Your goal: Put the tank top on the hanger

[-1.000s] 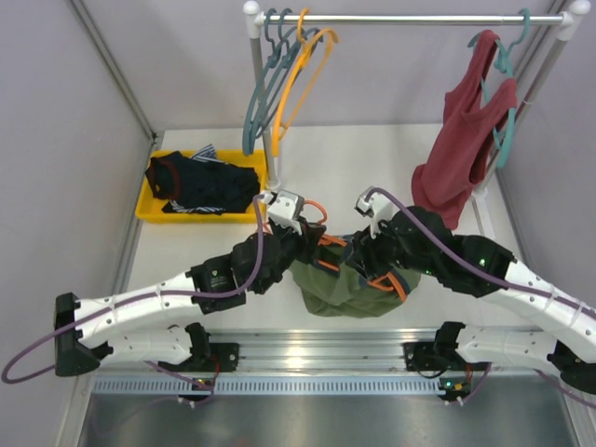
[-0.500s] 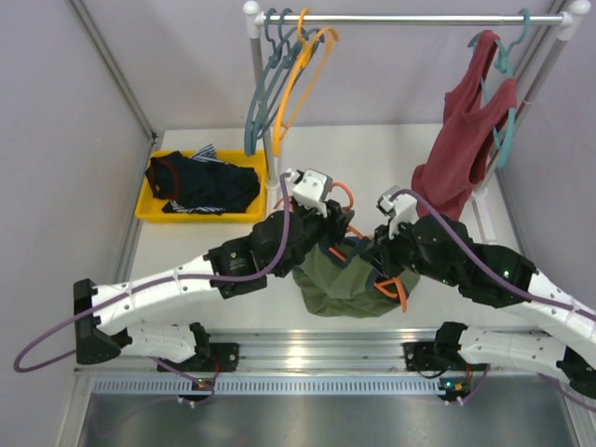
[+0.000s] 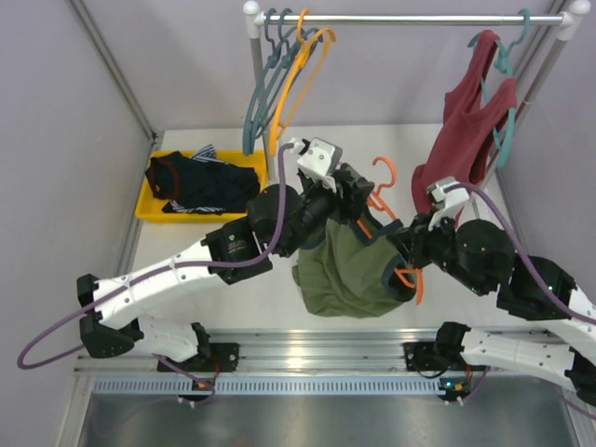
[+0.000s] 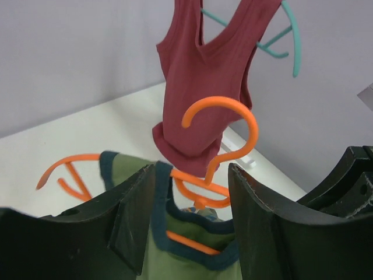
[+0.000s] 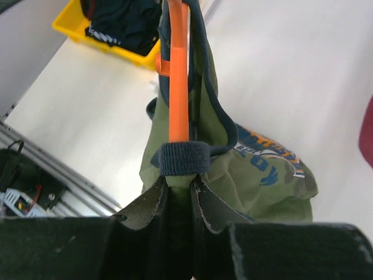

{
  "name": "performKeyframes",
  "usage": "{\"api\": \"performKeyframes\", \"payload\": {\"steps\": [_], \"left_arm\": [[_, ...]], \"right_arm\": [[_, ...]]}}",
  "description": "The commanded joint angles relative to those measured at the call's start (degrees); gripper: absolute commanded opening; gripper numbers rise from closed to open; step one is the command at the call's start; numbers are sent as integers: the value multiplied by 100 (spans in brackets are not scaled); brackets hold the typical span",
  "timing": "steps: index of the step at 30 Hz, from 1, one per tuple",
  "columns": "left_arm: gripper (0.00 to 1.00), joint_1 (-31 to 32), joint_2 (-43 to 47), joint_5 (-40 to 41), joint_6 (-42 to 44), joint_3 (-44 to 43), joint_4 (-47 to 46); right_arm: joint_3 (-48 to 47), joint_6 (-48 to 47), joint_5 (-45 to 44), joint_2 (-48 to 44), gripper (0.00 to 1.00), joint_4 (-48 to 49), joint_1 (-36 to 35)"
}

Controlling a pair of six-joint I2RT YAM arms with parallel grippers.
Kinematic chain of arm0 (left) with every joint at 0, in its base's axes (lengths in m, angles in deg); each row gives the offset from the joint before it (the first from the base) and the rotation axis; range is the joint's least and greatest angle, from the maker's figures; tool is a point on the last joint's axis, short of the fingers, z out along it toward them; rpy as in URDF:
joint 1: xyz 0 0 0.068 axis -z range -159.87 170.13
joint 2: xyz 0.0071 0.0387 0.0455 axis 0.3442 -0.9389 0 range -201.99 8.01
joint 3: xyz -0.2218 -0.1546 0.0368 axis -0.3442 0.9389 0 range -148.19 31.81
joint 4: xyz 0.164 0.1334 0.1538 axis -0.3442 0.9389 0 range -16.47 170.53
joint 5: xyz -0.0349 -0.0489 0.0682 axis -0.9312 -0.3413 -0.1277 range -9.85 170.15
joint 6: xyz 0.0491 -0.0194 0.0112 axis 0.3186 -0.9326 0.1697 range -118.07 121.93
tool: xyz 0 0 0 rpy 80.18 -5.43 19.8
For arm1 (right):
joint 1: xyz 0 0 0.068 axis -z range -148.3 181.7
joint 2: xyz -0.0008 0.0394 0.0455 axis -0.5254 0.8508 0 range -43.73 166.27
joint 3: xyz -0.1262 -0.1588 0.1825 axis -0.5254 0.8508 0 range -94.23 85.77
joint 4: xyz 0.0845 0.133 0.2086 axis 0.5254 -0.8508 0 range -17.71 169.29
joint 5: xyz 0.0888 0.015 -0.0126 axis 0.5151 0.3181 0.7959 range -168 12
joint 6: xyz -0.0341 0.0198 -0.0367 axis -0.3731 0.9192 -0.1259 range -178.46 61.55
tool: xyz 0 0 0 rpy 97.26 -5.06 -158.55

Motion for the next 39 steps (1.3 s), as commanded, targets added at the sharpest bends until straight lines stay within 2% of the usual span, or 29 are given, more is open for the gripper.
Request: {"api": "performKeyframes", "payload": {"steps": [1,5,9,15,18,25,39], "left_arm": [[58,-43,375,134,320,-442,-208],[58,-52,613,213,417,-556,-120],[58,-52,859,275,444,-688,12],[58,-43,1123,362,400,-654,205],[58,-52,1228,398,382,-627,284],[58,-44,1440,363,391,-557,477],[58,-44,1791,222,-488,858,557]], "right_arm": [[-740,3,-854,76,0,225,-7],[-1732,-401,-1512,709,0,-38,-7],[-3122,-841,-1901,1535,0,-355,80],[-4492,-1106,-1471,2450,0,-653,634],[-4871,-1062,-1076,2749,0,-829,1029],[-5426,-903,163,3065,0,-1057,2373],[-5083,-824,1237,2986,0,-1094,3719]]}}
